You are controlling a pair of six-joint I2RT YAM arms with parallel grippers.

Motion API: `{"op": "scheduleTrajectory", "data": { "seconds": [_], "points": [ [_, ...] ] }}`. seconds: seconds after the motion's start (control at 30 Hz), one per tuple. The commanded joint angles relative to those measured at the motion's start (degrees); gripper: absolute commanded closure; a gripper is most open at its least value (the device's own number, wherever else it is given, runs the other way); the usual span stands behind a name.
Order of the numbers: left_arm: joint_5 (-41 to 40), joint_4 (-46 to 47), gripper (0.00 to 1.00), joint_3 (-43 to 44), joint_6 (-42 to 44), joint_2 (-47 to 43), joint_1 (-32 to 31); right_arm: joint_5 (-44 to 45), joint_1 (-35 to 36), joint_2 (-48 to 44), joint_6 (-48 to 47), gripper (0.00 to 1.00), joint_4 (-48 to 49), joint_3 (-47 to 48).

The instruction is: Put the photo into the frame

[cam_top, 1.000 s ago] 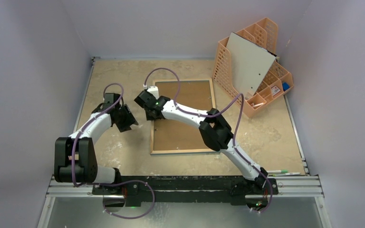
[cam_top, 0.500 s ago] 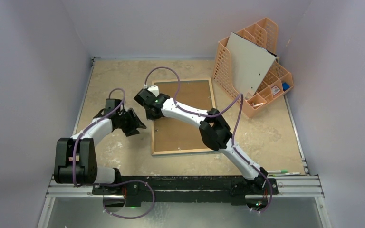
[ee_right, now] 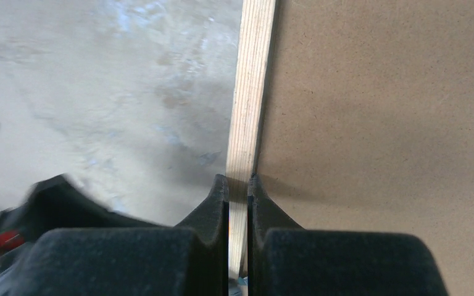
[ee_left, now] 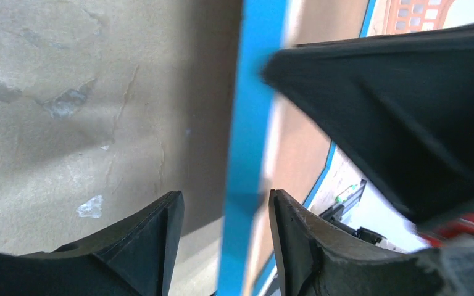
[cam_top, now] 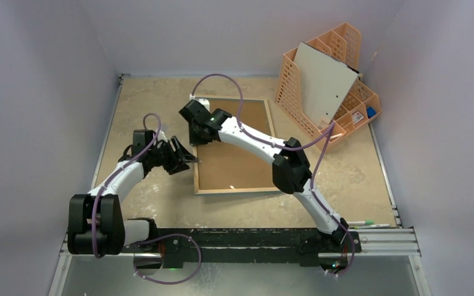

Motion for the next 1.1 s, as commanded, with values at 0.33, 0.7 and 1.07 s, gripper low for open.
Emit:
{"op": "scheduleTrajectory", "data": {
  "seconds": [0.33, 0.7, 1.07],
  "points": [
    [20.97, 17.94, 0.54, -0.91, -8.46, 4.77, 0.23, -6.97, -1.17, -12.46, 2.63, 1.0, 7.55, -0.06],
    [14.29, 2.36, 0.99, 7.94, -3.39, 2.1, 0.23, -3.96, -2.81, -15.98, 4.18, 0.64, 6.32, -2.24],
    [5.27, -10.11, 1.0, 18.77, -0.83, 0.66, 0.23, -1.44, -11.69, -31.32, 1.8, 0.4, 9.68, -12.89]
  ]
}}
